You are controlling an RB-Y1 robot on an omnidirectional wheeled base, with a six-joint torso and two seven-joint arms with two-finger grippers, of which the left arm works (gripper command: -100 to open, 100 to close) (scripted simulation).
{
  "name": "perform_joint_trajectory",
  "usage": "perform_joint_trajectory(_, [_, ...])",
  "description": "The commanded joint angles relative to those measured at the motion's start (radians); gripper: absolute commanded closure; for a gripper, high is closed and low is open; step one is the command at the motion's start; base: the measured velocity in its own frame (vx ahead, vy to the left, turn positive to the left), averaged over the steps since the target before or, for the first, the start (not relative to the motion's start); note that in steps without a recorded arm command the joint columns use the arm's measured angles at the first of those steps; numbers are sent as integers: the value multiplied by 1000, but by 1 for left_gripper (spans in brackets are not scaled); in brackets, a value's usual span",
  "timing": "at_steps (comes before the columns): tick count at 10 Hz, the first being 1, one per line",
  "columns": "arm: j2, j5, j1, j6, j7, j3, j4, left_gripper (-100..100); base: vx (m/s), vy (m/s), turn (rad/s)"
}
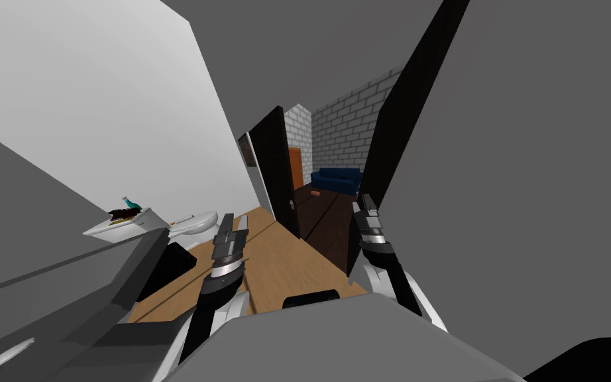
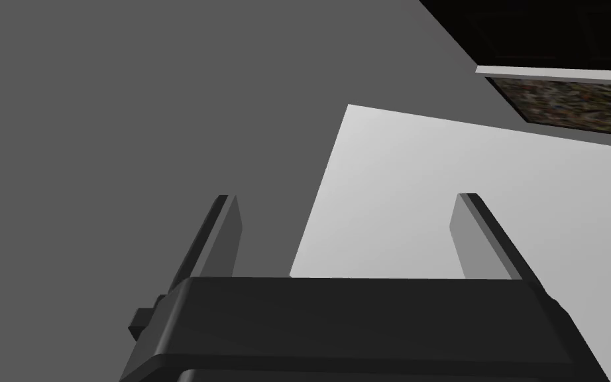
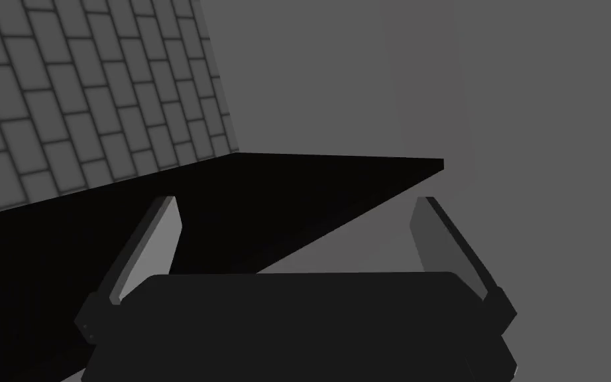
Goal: Push the door open
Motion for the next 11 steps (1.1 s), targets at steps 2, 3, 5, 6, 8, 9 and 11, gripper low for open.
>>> perform_joint_trajectory(2, [12, 2, -20, -6, 4, -13, 61, -100, 125, 44, -85])
perform_joint_trajectory(3, [15, 2, -25, -8, 5, -16, 74, -100, 124, 68, -49])
perform_joint_trajectory(5, [20, 3, -36, -11, 7, -23, 109, -100, 97, 66, -56])
perform_joint_trajectory(6, [23, 3, -42, -13, 8, -27, 126, -100, 89, 66, -57])
perform_joint_trajectory(8, [29, 5, -55, -18, 11, -36, 166, -100, 81, 53, -61])
perform_joint_trajectory(9, [32, 5, -62, -20, 12, -40, 188, -100, 97, 58, -69])
perform_joint_trajectory(11, [37, 6, -77, -25, 15, -50, 233, -100, 89, 57, -65])
